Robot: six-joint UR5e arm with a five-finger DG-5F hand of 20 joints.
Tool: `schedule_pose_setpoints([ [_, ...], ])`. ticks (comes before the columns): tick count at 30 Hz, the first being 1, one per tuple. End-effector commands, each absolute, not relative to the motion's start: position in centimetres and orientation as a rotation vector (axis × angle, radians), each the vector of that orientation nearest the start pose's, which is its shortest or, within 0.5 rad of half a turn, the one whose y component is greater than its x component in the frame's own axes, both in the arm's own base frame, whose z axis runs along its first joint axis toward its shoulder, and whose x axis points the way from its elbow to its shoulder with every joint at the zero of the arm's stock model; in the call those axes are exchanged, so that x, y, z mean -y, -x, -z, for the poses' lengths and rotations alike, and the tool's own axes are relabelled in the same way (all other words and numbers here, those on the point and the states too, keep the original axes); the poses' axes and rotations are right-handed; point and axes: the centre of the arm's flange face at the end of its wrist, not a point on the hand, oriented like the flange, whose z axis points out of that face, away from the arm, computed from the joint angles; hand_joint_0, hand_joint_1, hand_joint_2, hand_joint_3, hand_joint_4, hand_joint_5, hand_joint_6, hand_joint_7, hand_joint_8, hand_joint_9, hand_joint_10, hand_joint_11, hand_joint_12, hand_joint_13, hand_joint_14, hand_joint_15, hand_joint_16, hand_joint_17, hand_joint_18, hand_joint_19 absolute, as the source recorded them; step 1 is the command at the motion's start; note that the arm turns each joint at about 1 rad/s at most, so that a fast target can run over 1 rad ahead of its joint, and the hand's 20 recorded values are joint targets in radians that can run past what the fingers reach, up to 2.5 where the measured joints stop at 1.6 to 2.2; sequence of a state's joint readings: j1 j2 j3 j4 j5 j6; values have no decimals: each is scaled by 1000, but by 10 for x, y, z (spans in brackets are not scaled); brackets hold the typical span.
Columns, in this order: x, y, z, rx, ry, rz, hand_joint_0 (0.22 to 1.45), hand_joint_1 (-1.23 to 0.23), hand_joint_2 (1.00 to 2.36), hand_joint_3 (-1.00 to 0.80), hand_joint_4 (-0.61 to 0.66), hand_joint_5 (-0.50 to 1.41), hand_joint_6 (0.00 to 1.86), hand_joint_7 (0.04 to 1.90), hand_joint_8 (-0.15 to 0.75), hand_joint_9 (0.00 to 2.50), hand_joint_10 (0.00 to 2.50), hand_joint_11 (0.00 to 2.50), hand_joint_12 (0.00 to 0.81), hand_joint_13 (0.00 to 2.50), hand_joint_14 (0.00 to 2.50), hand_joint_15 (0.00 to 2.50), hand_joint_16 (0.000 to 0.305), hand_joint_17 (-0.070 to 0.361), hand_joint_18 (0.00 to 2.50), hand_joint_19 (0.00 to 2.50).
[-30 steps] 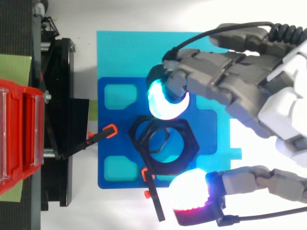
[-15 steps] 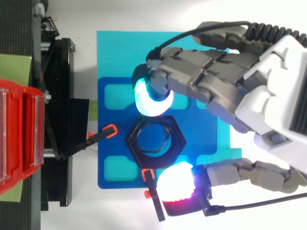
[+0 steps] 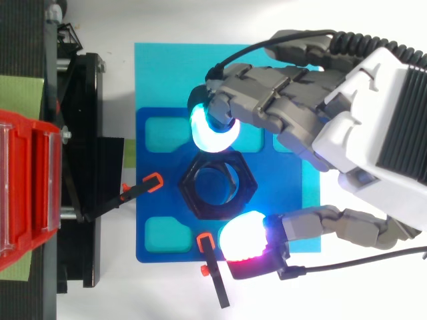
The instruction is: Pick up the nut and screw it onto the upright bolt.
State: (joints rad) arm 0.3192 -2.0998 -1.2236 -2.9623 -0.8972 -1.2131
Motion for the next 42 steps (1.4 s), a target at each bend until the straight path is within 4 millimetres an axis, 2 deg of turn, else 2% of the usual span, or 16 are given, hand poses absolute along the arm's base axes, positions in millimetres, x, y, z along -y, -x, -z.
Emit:
schedule_pose_setpoints([
  [1, -27, -705, -358, -1476, -546, -2, 591, -736, 1000, -500, 303, -145, 502, 1270, 350, 786, 10, 323, 444, 683, 2, 74, 50, 112, 564, 292],
  [16, -32, -707, -355, -1492, -504, -16, 591, -733, 1000, -500, 301, -144, 502, 1272, 350, 813, 11, 349, 441, 728, 3, 106, 51, 116, 628, 319],
  [35, -28, -706, -353, -1508, -499, -1, 589, -736, 1000, -500, 300, -145, 502, 1277, 353, 806, 11, 350, 451, 720, 3, 92, 52, 118, 617, 372],
  [42, -21, -707, -354, -1503, -495, 4, 588, -735, 1000, -500, 305, -145, 501, 1278, 354, 806, 11, 339, 454, 722, 1, 94, 52, 118, 612, 375],
])
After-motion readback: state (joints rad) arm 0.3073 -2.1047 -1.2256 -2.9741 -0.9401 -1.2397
